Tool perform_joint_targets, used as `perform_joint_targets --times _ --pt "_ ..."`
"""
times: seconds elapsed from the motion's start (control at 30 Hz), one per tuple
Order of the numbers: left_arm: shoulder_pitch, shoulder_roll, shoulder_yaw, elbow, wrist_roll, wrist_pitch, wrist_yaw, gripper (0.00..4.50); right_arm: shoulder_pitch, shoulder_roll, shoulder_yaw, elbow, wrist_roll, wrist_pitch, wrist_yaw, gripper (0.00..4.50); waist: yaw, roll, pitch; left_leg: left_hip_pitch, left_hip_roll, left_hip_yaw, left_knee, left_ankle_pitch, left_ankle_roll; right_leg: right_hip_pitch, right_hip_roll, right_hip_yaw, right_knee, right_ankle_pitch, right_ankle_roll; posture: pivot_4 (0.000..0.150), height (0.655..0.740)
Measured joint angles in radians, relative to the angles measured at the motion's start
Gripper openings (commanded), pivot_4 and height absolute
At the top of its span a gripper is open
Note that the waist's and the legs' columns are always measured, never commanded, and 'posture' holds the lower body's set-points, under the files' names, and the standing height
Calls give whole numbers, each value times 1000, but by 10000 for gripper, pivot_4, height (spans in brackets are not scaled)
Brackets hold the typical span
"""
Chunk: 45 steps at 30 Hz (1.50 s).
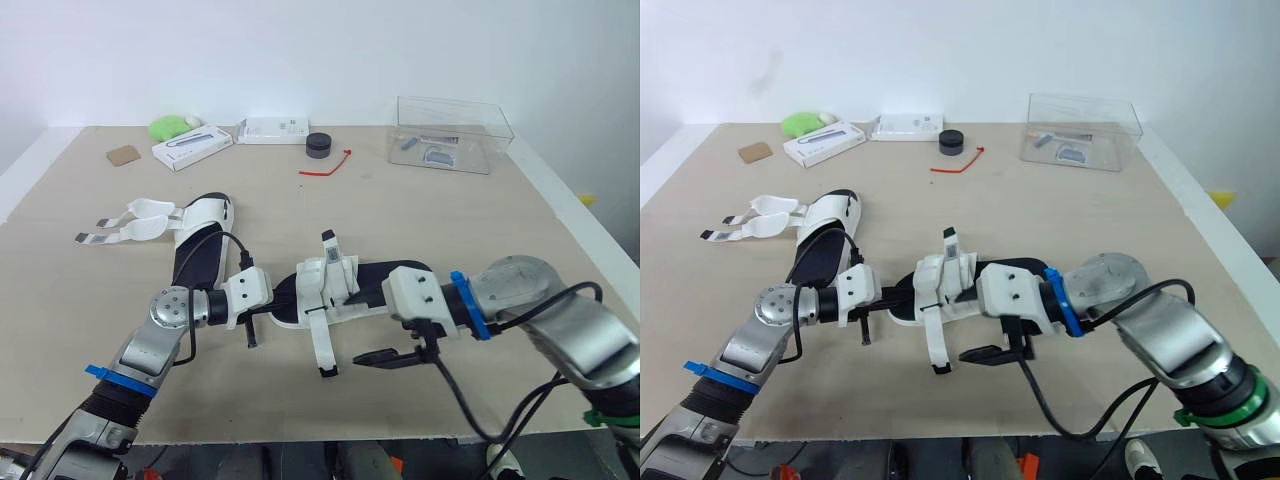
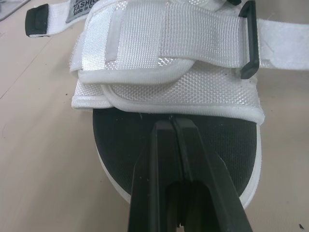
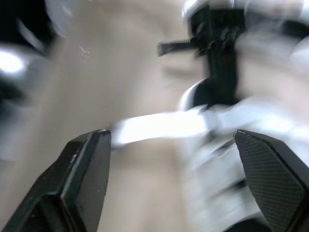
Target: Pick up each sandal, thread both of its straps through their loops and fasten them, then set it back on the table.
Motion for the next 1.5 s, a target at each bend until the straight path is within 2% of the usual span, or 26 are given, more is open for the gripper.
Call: perform_joint_targets --times 0.13,0.23,0.43,0.97,1.07,1.1,1.2,1.23,1.3,1.4,1.5 --pt "0 -2 -2 -2 0 -1 1 0 15 60 22 178 -209 -519 -47 44427 0 0 0 0 -1 2 0 0 0 0 -1 2 0 0 0 1500 7400" --pt "3 -2 -2 -3 0 -1 1 0 17 85 40 273 -323 -807 -89 44427 1 0 0 1 0 2 0 0 0 0 -1 3 0 1 -1 1500 7400" --pt "9 -1 4 -3 2 2 7 0 -29 137 53 369 -392 -963 -144 44427 0 0 0 5 0 6 0 0 0 1 0 6 2 2 -3 1500 7400" --pt "33 -1 10 -25 2 8 29 0 -139 219 132 520 -477 -1051 -185 44427 -1 0 0 8 1 13 -1 0 0 1 1 15 4 6 -7 1500 7400" --pt "34 -1 10 -26 2 10 30 0 -142 221 149 520 -459 -1044 -183 37701 0 0 0 9 1 14 -1 0 0 1 1 16 4 6 -7 1500 7400" --pt "34 0 10 -26 2 11 30 0 -142 217 165 520 -442 -1038 -176 31438 -1 0 0 9 1 15 -1 0 0 1 1 17 4 6 -7 1500 7400" --pt "34 1 10 -26 2 11 30 0 -142 208 176 520 -408 -1019 -159 21777 -1 0 0 10 1 16 -2 0 0 1 1 19 4 6 -7 1500 7400" --pt "34 2 10 -26 2 12 30 0 -142 203 178 520 -391 -1006 -149 16587 -1 0 0 11 1 17 -2 0 0 1 1 20 4 6 -7 1500 7400" --pt "34 2 10 -26 2 12 30 0 -141 202 179 519 -380 -993 -143 11489 -1 0 0 12 1 18 -2 0 0 1 1 20 4 6 -7 1500 7400" --pt "34 2 10 -26 2 12 30 0 -118 202 179 503 -295 -904 -118 362 -1 -1 0 12 1 19 -2 0 0 1 1 21 5 6 -7 1500 7400" --pt "34 3 10 -25 2 12 29 0 -71 208 177 450 -168 -760 -92 362 -1 -1 0 13 1 20 -2 0 1 1 1 22 5 6 -7 1500 7400"
